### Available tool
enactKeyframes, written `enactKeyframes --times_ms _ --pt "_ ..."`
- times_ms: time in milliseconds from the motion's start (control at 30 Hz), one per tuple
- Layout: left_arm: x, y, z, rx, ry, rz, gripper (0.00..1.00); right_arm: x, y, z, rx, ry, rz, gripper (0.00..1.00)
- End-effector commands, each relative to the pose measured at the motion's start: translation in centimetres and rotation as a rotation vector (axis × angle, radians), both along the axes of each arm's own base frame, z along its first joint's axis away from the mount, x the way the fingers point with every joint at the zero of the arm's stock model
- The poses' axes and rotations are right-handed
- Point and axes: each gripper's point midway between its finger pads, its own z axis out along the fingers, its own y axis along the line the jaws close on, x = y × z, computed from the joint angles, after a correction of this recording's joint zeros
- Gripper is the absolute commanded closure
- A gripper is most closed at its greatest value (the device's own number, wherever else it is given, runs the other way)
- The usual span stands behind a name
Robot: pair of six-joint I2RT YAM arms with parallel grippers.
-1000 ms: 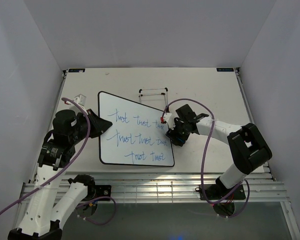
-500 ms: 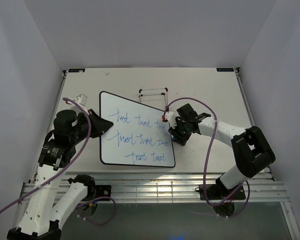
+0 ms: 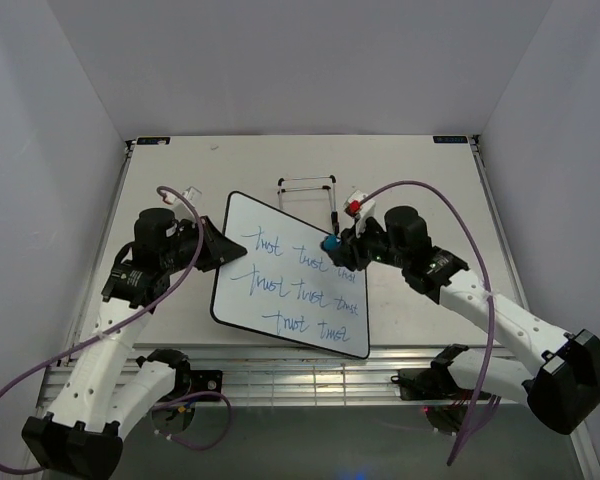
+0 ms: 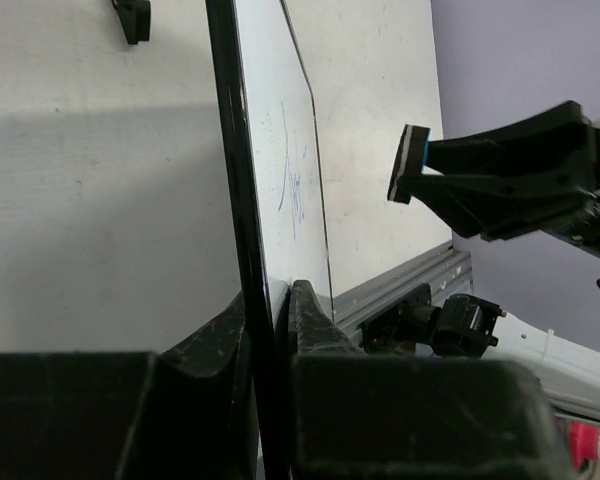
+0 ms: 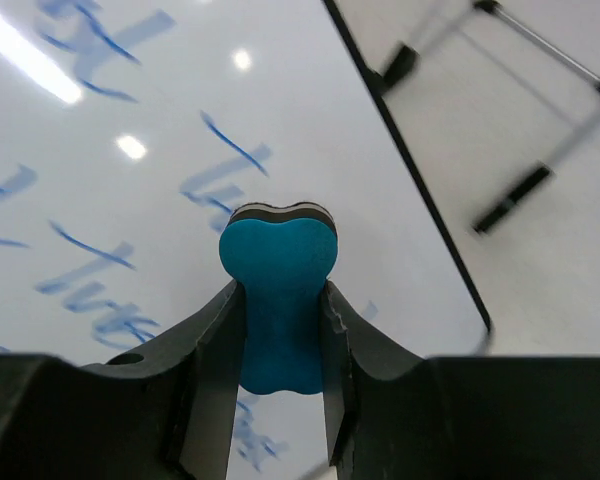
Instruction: Erase the whiteboard
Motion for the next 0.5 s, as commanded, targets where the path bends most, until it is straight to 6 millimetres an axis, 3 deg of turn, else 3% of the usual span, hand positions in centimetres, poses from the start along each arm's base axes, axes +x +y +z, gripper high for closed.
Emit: enactKeyframes --times_ms 0,167,233,300,333,400,467 --pt "1.2 1.2 -4.4 0.211 -0.047 -0.078 1.0 -3.5 6.6 6.8 0.373 -0.054 0.165 0.92" --pt "1.9 0.8 -5.6 0.199 -0.023 -0.08 1.0 -1.9 10.1 8.5 0.41 0.001 0.058 0.92" --pt "2.2 1.1 -5.9 0.214 -0.025 -0.066 1.0 -1.5 11.9 7.0 0.358 0.062 0.04 0.92" --pt "2.3 1.3 -6.3 0.225 -0.026 -0.051 1.0 -1.2 13.2 7.9 0.319 0.078 0.015 0.92" --pt "2.4 1.4 -6.4 0.228 -0.027 -0.044 1.0 -0.9 14.0 6.8 0.278 0.107 0.002 0.92" --pt "2.3 1.4 -6.8 0.224 -0.024 -0.045 1.0 -1.0 15.0 7.8 0.245 0.127 -0.003 0.92" --pt "2.4 1.4 -7.1 0.222 -0.024 -0.045 1.0 -0.8 15.7 7.3 0.207 0.14 -0.034 0.92"
